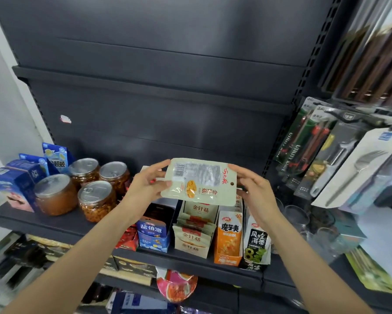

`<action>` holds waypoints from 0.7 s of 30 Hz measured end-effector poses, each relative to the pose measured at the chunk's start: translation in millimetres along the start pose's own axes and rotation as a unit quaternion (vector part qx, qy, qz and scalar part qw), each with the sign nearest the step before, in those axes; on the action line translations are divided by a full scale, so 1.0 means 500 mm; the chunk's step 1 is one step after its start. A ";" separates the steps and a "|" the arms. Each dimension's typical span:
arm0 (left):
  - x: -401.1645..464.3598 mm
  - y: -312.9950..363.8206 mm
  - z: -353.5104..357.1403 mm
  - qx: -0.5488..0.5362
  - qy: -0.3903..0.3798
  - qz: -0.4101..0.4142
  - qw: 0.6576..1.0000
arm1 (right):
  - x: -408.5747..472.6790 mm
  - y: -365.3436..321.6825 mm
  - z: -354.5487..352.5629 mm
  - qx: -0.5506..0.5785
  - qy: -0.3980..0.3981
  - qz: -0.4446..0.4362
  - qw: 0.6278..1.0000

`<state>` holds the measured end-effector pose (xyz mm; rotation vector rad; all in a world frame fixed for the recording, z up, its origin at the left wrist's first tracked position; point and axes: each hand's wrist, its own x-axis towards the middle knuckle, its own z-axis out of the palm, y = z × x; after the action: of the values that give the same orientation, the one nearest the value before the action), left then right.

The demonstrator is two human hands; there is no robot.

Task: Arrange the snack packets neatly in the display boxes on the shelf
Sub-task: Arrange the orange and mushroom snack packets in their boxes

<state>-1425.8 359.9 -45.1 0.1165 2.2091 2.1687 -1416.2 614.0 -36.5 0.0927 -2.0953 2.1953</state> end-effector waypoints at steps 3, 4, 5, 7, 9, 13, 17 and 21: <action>0.007 -0.002 0.013 -0.094 -0.014 -0.055 0.994 | 0.000 0.002 -0.013 -0.110 0.021 -0.075 0.991; 0.009 -0.002 0.018 -0.117 -0.010 -0.071 0.991 | 0.001 0.003 -0.018 -0.146 0.040 -0.100 0.983; 0.012 -0.004 0.021 -0.134 -0.007 -0.085 0.987 | 0.002 0.004 -0.023 -0.169 0.053 -0.118 0.977; 0.019 -0.012 0.029 -0.147 -0.009 -0.111 0.983 | 0.004 0.004 -0.031 -0.188 0.056 -0.132 0.972; 0.028 -0.025 0.037 -0.132 -0.021 -0.130 0.982 | 0.003 0.001 -0.036 -0.201 0.051 -0.125 0.970; 0.045 -0.059 0.047 0.016 -0.021 -0.128 0.991 | 0.008 0.007 -0.046 -0.236 0.065 -0.123 0.962; 0.055 -0.108 0.029 0.262 -0.058 -0.054 0.962 | 0.013 0.028 -0.055 -0.303 0.045 -0.115 0.945; 0.066 -0.126 0.024 0.342 -0.090 -0.029 0.935 | 0.028 0.057 -0.048 -0.366 0.026 -0.103 0.925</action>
<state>-1459.1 373.6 -107.5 0.2504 2.6885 1.2060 -1432.6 637.2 -64.2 0.1748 -2.5739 1.1795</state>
